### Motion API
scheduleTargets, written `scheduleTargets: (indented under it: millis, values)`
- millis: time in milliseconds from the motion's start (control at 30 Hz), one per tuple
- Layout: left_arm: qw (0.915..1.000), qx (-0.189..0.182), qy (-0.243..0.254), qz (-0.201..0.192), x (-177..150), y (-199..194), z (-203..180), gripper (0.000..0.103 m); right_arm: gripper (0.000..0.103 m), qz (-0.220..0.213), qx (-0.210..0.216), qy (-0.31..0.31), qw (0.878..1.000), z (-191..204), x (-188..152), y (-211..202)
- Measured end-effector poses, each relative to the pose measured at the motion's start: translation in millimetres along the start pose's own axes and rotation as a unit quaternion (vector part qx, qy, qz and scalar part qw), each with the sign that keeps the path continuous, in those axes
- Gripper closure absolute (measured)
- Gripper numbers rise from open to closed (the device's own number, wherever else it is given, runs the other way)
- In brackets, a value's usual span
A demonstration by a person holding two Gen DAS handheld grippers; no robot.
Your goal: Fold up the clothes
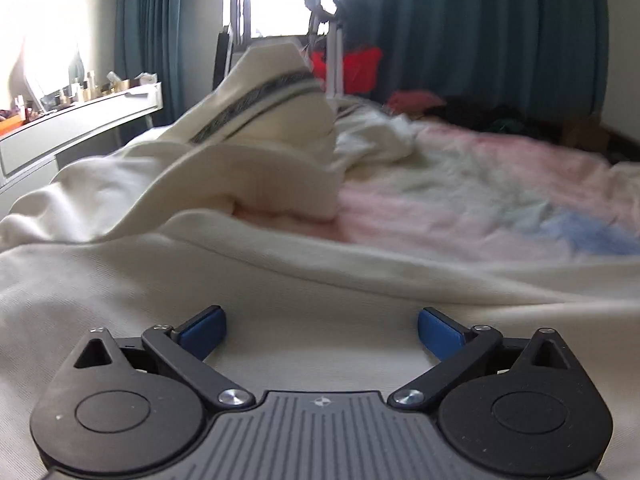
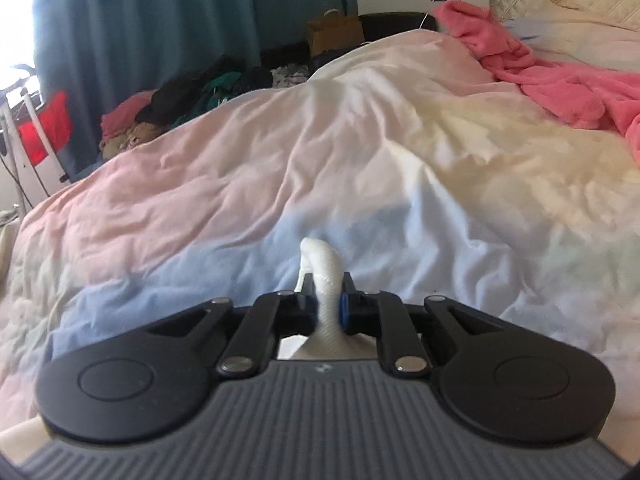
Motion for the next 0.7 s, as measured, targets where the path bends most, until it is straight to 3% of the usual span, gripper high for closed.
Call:
scheduleTargets:
  millis: [133, 300, 367, 433, 700]
  values:
    - [1.0000, 0.000, -0.001, -0.007, -3, 2, 3, 0.000, 0.088, 0.027, -0.004, -0.002, 1.000, -9, -16, 14]
    - [0.9997, 0.013, 0.017, -0.012, -5, 0, -1, 0.000, 0.079, 0.013, 0.010, -0.018, 1.000, -5, -18, 0]
    - [0.9993, 0.021, 0.028, -0.008, -5, 2, -4, 0.000, 0.046, 0.012, 0.006, -0.011, 1.000, -4, -21, -9]
    - [0.9990, 0.026, 0.035, -0.007, -5, 2, -5, 0.000, 0.033, 0.009, 0.017, -0.017, 1.000, 3, -23, -21]
    - [0.9991, 0.025, 0.034, -0.005, -5, 2, -5, 0.000, 0.034, -0.001, 0.071, -0.079, 0.994, 40, -33, -66]
Point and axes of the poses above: each gripper's, at about its wrist camera, not at the fingertips, and y roughly the way its jaws point, z to its left, x to its top, the point moved 8 cm from there along y, roughly the way its jaws point, and after that the axes turned 10 degrees about y, right-handed, at the moved point
